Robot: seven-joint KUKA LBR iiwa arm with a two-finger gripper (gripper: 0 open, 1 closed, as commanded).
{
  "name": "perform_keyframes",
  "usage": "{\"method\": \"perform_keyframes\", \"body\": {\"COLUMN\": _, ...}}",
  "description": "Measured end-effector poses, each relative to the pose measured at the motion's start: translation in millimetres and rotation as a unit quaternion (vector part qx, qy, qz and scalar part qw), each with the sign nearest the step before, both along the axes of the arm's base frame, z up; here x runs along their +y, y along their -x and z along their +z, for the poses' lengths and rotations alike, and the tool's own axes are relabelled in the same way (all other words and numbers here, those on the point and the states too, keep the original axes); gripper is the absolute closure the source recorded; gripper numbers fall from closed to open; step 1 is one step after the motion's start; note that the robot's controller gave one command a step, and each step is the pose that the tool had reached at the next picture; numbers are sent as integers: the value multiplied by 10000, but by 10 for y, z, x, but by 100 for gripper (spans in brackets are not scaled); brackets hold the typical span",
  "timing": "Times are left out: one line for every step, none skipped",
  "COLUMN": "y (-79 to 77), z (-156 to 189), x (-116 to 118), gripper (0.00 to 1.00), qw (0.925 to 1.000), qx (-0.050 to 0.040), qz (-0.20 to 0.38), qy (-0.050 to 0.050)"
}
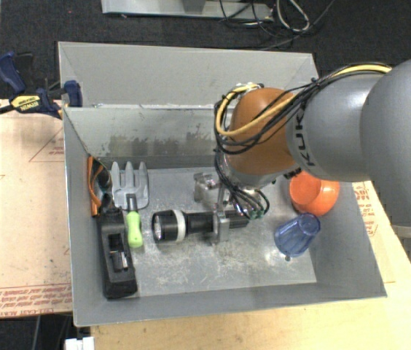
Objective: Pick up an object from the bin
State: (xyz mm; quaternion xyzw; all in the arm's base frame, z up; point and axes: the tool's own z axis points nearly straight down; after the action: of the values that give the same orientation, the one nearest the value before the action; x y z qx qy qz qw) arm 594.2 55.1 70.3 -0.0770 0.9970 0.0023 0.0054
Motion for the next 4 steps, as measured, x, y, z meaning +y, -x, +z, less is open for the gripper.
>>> {"method": "perform_keyframes", "body": {"y": 188, "z": 66, "x": -163, "gripper": 0, "qw": 9979, "qx": 37, "qz": 639, "qy": 20}}
{"method": "perform_keyframes", "body": {"y": 0, "z": 7, "x": 5, "gripper": 0, "qw": 10000, "qx": -18, "qz": 33, "qy": -13}}
{"method": "perform_keyframes", "body": {"y": 174, "z": 59, "x": -152, "gripper": 100, "qw": 9983, "qx": 25, "qz": 590, "qy": 10}}
{"method": "perform_keyframes", "body": {"y": 174, "z": 59, "x": -152, "gripper": 100, "qw": 9982, "qx": 25, "qz": 591, "qy": 10}}
